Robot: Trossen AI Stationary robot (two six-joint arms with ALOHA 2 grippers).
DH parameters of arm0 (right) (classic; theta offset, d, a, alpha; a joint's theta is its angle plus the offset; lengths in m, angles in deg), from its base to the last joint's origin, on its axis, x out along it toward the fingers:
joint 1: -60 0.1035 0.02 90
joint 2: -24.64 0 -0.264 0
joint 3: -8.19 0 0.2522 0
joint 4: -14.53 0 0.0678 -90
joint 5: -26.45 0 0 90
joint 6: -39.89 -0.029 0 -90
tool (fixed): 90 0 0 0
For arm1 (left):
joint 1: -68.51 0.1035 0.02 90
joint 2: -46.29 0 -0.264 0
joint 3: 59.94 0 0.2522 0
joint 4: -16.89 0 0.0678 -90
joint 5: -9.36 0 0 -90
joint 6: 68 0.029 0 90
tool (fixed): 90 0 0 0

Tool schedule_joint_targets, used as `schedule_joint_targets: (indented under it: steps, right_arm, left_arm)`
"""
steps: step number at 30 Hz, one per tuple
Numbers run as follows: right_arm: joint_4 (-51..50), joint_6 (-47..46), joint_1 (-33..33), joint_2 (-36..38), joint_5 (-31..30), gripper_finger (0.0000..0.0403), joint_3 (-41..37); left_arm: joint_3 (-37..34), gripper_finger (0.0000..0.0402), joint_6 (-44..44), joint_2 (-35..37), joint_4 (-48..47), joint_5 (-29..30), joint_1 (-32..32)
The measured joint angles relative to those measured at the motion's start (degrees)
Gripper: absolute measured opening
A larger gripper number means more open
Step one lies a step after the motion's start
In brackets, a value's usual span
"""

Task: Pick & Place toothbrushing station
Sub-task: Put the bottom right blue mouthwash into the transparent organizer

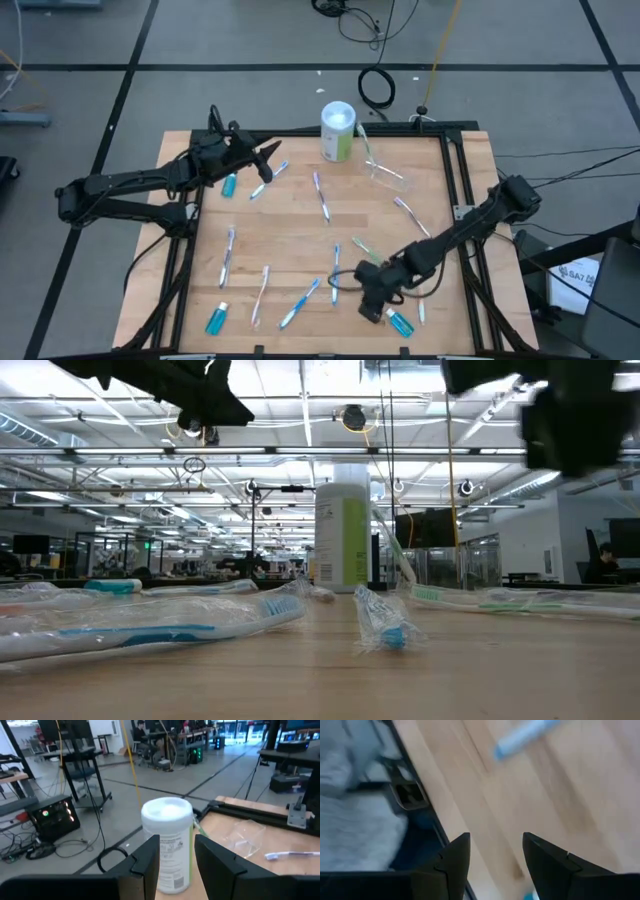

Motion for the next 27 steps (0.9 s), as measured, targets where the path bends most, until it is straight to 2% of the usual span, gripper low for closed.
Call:
schedule_joint_targets:
  steps: [3,12,27]
  right_arm:
    - [-2.3,-5.0,1.8,-1.1,2.8,0.0173,0.0]
    - [-12.7,-13.0,3.5,-1.8,2.4,0.0173,-0.1]
    - [0.3,-13.2,6.1,-1.8,0.7,0.0173,-8.9]
  left_arm:
    - [0.0,0.0129,0.1,0.0,0.6,0.0,0.0]
    - [0.0,0.0129,-0.3,0.0,0.6,0.0,0.0]
    - [0.0,0.0129,-0.4,0.0,-1.7,0.0,0.0]
